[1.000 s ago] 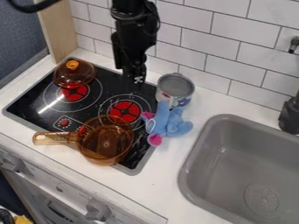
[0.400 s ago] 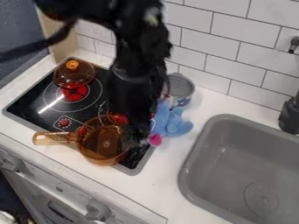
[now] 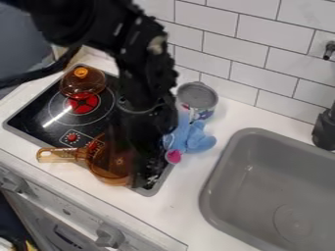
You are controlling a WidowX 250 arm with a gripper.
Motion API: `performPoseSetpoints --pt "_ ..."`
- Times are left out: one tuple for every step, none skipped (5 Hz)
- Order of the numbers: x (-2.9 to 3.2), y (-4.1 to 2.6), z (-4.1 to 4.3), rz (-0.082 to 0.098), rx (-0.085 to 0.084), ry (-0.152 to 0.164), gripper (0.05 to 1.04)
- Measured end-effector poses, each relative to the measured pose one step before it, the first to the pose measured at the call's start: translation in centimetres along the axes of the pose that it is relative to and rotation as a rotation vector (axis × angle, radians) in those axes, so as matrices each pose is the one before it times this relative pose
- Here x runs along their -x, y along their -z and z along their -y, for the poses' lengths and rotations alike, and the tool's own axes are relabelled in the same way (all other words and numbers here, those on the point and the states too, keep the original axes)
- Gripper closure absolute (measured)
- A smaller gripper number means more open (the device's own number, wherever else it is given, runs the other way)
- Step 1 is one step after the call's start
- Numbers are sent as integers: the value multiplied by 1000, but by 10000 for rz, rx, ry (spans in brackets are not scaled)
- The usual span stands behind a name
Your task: Move the pot
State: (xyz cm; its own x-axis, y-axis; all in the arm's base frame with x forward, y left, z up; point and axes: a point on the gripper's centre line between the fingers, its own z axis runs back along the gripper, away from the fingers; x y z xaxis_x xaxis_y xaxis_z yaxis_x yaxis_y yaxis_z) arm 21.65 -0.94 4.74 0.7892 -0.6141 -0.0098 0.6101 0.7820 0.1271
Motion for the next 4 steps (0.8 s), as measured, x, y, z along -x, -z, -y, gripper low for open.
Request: performPoseSetpoints --pt "230 1088 -130 2 329 -128 84" --pt "126 1476 -247 232 399 77 84" --pt "-171 1284 -218 276 237 90 84" --pt "-441 946 -63 359 239 269 124"
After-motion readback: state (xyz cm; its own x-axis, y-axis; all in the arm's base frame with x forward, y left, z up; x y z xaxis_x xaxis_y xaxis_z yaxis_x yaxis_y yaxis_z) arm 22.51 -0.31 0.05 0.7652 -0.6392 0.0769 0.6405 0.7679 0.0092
